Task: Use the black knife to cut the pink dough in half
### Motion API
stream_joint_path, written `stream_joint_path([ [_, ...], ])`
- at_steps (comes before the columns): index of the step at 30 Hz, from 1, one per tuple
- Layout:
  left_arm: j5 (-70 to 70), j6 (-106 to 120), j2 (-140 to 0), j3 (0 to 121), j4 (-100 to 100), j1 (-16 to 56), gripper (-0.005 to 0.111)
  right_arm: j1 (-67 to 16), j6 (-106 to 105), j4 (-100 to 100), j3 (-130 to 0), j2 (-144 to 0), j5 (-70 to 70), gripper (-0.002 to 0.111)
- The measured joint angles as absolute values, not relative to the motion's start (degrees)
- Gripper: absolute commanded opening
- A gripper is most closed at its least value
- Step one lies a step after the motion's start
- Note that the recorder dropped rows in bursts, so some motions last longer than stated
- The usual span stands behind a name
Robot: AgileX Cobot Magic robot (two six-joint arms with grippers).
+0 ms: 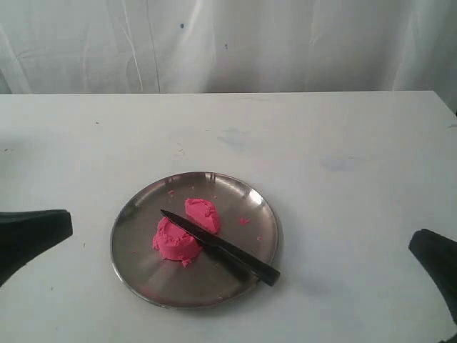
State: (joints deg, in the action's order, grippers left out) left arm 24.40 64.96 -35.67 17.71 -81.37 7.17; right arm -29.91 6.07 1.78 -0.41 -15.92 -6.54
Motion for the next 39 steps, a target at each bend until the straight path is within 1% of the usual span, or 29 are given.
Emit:
stream_joint_path([
  [8, 24.4, 65.0, -35.7, 15.2, -81.4, 7.2, 0.000, -23.1, 6.3, 1.8, -0.4, -7.9, 5.3, 0.000],
  [16, 24.3, 65.0, -35.7, 15.2, -79.3, 7.2, 0.000, -20.6, 4.0, 1.8, -0.4, -1.3, 16.2, 0.000],
  [19, 24.3, 65.0, -35.7, 15.2, -69.6, 7.2, 0.000, -20.6, 3.9, 1.8, -0.4, -0.4, 16.8, 0.000],
  [22, 25.5, 63.7, -35.7, 15.2, -53.8, 7.2, 0.000, -20.6, 3.8, 1.8, -0.4, -0.3, 17.2, 0.000],
  [23, 26.3, 59.6, -35.7, 15.1, -44.0, 7.2, 0.000, -20.6, 3.8, 1.8, -0.4, -0.3, 17.2, 0.000],
  [24, 26.3, 57.5, -35.7, 15.0, -40.5, 7.2, 0.000, -20.6, 3.8, 1.8, -0.4, -0.3, 17.4, 0.000],
  [25, 25.2, 52.3, -35.7, 14.9, -33.6, 7.2, 0.000, -20.6, 3.8, 1.8, -0.4, -0.3, 17.4, 0.000],
  [28, 21.3, 42.3, -35.7, 14.9, -24.2, 7.2, 0.000, -20.6, 3.8, 1.8, -0.4, -0.3, 17.4, 0.000],
  [30, 18.3, 31.2, -35.7, 14.4, -16.4, 7.2, 0.000, -20.6, 3.8, 1.8, -0.4, -0.3, 17.4, 0.000],
  [31, 14.3, 24.9, -35.3, 12.5, -13.3, 7.2, 0.000, -20.6, 3.8, 1.8, -0.4, -0.3, 17.4, 0.000],
  [35, -8.1, 15.0, -28.6, 2.2, -10.8, 7.2, 0.000, -20.6, 3.7, 1.8, -0.4, -0.3, 17.4, 0.000],
  [36, -10.4, 14.0, -25.0, 0.8, -10.8, 7.2, 0.000, -20.6, 3.7, 1.8, -0.4, -0.3, 17.4, 0.000],
  [39, -9.4, 13.8, -18.5, 0.3, -10.8, 7.2, 0.000, -20.6, 3.7, 1.8, -0.4, -0.3, 17.4, 0.000],
])
